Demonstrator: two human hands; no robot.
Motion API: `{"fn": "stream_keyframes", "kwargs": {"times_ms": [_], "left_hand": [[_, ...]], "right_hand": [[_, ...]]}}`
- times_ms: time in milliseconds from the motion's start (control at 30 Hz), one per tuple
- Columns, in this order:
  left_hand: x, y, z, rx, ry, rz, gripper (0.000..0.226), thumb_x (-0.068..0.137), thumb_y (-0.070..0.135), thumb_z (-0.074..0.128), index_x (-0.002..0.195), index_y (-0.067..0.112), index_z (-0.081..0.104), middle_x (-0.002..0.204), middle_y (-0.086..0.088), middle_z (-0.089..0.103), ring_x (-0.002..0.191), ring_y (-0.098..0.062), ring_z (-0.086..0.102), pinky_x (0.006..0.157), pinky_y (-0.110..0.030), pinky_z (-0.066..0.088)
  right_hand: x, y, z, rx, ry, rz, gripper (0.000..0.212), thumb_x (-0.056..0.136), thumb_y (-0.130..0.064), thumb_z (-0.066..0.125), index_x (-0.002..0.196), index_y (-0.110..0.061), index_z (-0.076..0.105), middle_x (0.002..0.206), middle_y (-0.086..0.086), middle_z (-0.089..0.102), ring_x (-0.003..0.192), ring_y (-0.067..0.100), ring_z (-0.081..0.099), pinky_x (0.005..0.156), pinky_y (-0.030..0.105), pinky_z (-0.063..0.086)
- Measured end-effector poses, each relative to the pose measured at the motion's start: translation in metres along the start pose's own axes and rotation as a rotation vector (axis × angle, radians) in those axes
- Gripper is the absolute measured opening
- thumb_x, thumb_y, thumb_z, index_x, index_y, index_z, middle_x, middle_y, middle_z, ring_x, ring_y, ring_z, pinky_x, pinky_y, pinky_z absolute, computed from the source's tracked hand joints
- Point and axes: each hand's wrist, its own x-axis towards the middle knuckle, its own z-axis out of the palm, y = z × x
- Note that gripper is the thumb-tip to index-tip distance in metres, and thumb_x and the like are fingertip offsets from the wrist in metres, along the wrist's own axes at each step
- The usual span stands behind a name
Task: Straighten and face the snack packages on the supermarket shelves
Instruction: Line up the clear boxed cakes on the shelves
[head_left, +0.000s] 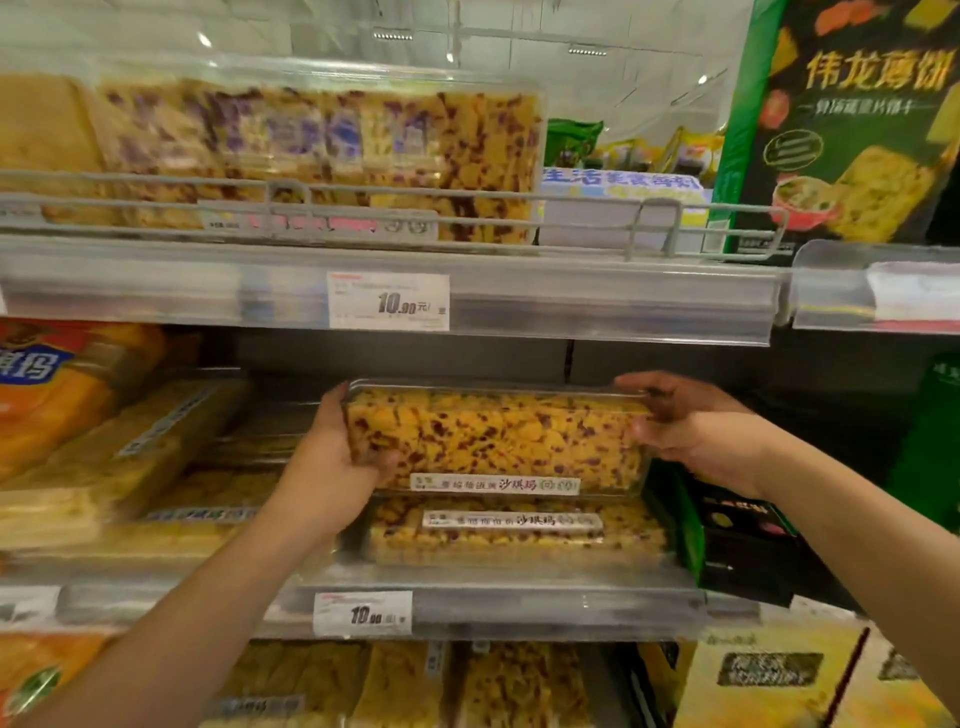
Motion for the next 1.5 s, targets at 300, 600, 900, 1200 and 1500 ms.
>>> {"fn": "stream_keyframes", "kwargs": {"times_ms": [300, 600, 900, 1200, 1500], "left_hand": [[0.004, -0.007, 0.005, 0.066, -0.022, -0.016, 0.068, 0.091, 0.016, 0.066, 0.143, 0.034, 0.026, 0.094, 0.023, 0.049, 0.102, -0.009, 0.047, 0.085, -0.032, 0.042], [-0.006, -0.016, -0.008, 0.107, -0.204, -0.02, 0.094, 0.074, 0.017, 0.082, 0.134, 0.051, 0.019, 0.107, 0.021, 0.055, 0.104, -0.006, 0.052, 0.086, -0.03, 0.049], [-0.01, -0.009, -0.008, 0.196, -0.229, -0.026, 0.109, 0.066, 0.019, 0.088, 0.14, 0.045, 0.013, 0.117, 0.014, 0.048, 0.128, -0.023, 0.047, 0.1, -0.045, 0.047], [-0.009, -0.018, -0.008, 0.188, -0.219, 0.01, 0.107, 0.062, 0.024, 0.09, 0.132, 0.052, 0.015, 0.114, 0.015, 0.047, 0.123, -0.02, 0.049, 0.094, -0.04, 0.049], [-0.008, -0.028, -0.006, 0.176, -0.193, 0.029, 0.108, 0.059, 0.032, 0.091, 0.133, 0.05, 0.015, 0.115, 0.014, 0.054, 0.114, -0.018, 0.056, 0.068, -0.018, 0.046]], "right_hand": [[0.004, -0.006, 0.009, -0.35, -0.004, 0.013, 0.067, 0.068, -0.006, 0.083, 0.111, -0.049, 0.054, 0.117, -0.005, 0.064, 0.11, 0.018, 0.06, 0.095, 0.044, 0.052], [-0.018, -0.012, -0.006, -0.34, -0.115, 0.032, 0.068, 0.052, -0.014, 0.086, 0.105, -0.048, 0.059, 0.103, -0.005, 0.072, 0.096, 0.016, 0.07, 0.078, 0.033, 0.058], [-0.025, -0.014, -0.001, -0.306, -0.109, 0.035, 0.077, 0.048, -0.01, 0.088, 0.111, -0.04, 0.057, 0.103, 0.002, 0.072, 0.096, 0.021, 0.07, 0.082, 0.042, 0.058], [-0.029, -0.011, -0.003, -0.284, -0.134, 0.023, 0.084, 0.049, -0.02, 0.092, 0.118, -0.048, 0.054, 0.108, -0.004, 0.071, 0.101, 0.019, 0.069, 0.086, 0.037, 0.057], [-0.035, -0.021, 0.004, -0.321, -0.13, -0.1, 0.081, 0.054, -0.036, 0.087, 0.126, -0.045, 0.051, 0.107, -0.013, 0.07, 0.099, 0.011, 0.068, 0.073, 0.019, 0.056]]}}
